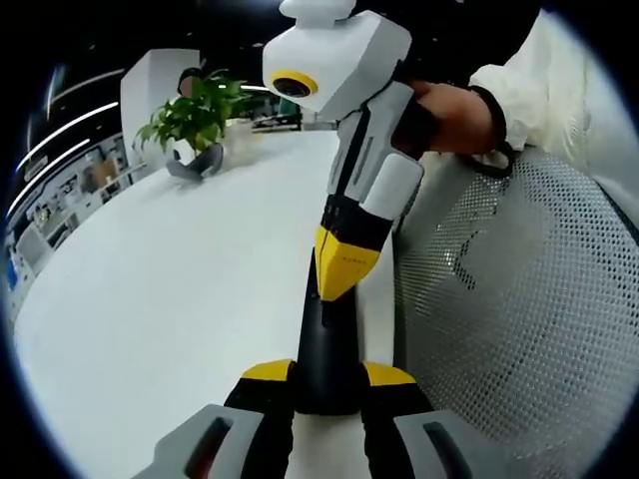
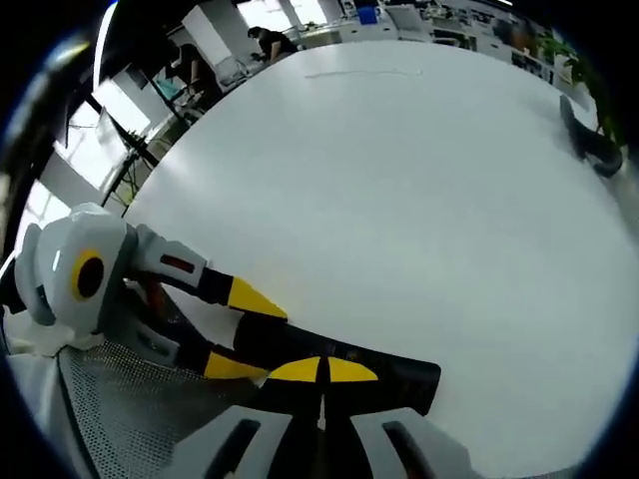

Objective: Press the specified remote control buttons in sequence, fully releasing each button before pressing the next.

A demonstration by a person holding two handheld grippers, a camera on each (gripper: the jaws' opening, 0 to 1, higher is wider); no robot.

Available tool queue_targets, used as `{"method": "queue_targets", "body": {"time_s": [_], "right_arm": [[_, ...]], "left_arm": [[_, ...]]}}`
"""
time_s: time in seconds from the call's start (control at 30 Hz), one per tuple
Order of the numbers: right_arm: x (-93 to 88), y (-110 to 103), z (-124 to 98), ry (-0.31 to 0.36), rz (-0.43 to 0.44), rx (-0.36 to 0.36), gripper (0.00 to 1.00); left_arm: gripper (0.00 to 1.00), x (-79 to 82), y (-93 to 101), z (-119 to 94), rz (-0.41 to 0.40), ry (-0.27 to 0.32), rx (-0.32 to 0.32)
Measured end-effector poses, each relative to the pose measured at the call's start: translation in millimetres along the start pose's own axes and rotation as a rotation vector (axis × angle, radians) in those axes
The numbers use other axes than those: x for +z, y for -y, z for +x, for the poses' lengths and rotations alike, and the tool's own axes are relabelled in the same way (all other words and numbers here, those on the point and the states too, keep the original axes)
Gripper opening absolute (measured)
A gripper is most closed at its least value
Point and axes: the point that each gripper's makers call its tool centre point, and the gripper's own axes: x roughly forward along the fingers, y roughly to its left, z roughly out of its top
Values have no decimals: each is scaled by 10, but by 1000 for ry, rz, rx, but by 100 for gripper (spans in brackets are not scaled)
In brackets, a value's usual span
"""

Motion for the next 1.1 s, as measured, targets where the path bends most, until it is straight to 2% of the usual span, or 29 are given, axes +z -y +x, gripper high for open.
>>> {"method": "queue_targets", "body": {"time_s": [0.23, 0.47, 0.73, 0.87, 0.93, 0.97, 1.1], "right_arm": [[-5, 10, 8, 1, -7, -5, 0], [-1, 30, 16, 13, 53, 12, 0], [2, 15, 6, 19, 57, 26, 0], [-11, 25, -12, 15, 110, 48, 0], [-52, 28, -24, -17, 133, 46, 0], [-124, 57, -55, -70, 133, 14, 0], [-80, 33, -58, -46, 136, 22, 0]], "left_arm": [[25, 1, 8, 1, 1, 0, 0], [24, -2, 10, 1, 3, -2, -2], [25, -1, 10, 2, 7, -1, -2], [25, 0, 13, 1, 7, -3, -1], [25, 2, 13, 2, 6, -3, -1], [25, 3, 12, 3, 7, -3, -1], [25, 5, 7, 6, 7, -4, 0]]}}
